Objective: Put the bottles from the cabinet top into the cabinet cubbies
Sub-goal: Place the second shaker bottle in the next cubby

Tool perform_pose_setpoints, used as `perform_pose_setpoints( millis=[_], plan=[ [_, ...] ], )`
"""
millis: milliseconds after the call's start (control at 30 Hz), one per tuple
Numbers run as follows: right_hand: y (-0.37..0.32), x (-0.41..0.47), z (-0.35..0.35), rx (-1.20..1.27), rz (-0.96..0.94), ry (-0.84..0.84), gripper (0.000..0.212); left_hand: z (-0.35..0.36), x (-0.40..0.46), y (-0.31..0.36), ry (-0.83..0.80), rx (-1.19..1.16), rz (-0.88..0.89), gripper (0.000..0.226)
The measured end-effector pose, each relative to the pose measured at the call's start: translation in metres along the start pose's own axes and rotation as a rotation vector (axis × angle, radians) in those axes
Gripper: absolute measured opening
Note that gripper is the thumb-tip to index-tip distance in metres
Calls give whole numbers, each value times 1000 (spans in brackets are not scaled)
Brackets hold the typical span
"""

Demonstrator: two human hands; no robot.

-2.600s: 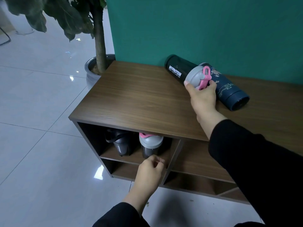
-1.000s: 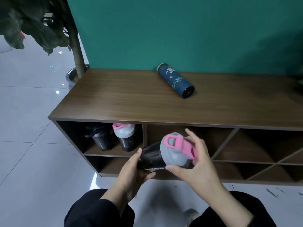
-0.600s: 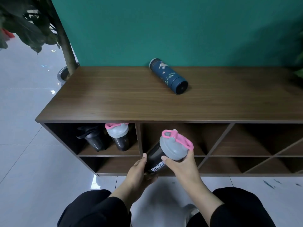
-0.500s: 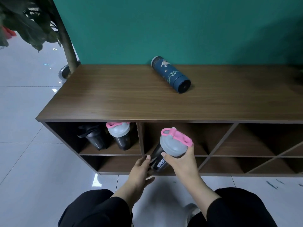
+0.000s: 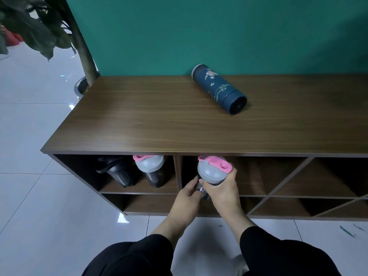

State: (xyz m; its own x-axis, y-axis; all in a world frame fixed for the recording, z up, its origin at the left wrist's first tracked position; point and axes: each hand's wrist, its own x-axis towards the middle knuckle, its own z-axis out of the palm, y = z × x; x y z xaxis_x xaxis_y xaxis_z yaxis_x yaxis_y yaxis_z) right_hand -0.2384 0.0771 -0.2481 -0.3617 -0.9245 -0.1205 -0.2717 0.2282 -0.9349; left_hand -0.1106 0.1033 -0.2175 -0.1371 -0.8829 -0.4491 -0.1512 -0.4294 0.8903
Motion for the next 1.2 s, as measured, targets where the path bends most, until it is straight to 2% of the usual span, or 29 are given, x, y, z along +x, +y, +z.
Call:
perform_pose_setpoints(
  millis=[333,633,733,867,900,967,1033,1133,1200],
  plan=[
    [4,17,21,52,9,-15,91,-5,29,3,20,-58,-22,37],
    [17,20,31,10,-72,-52,93,-7,41,-3,85,-141,-49,51],
    [19,17,27,-43,-74,-93,100,-5,38,-1,64,-159,-44,50],
    [24,7,22,-330,11,-137,110,-7,29,-1,83,-90,-75,50],
    [26,3,18,-463,32,-163,103,-7,25,2,103,-82,-94,53],
    [28,-4,9,-717,44,-251,71,-7,16,7,154,-83,-128,60],
    [23,-14,0,-797,-23,-344,40,-6,7,13,194,-52,-121,48],
    [10,-26,-9,-677,-340,-302,40,-7,-6,17,226,-74,-72,24],
    [-12,-37,-15,-472,-615,-178,40,-9,-13,18,266,-86,-51,24]
  ],
)
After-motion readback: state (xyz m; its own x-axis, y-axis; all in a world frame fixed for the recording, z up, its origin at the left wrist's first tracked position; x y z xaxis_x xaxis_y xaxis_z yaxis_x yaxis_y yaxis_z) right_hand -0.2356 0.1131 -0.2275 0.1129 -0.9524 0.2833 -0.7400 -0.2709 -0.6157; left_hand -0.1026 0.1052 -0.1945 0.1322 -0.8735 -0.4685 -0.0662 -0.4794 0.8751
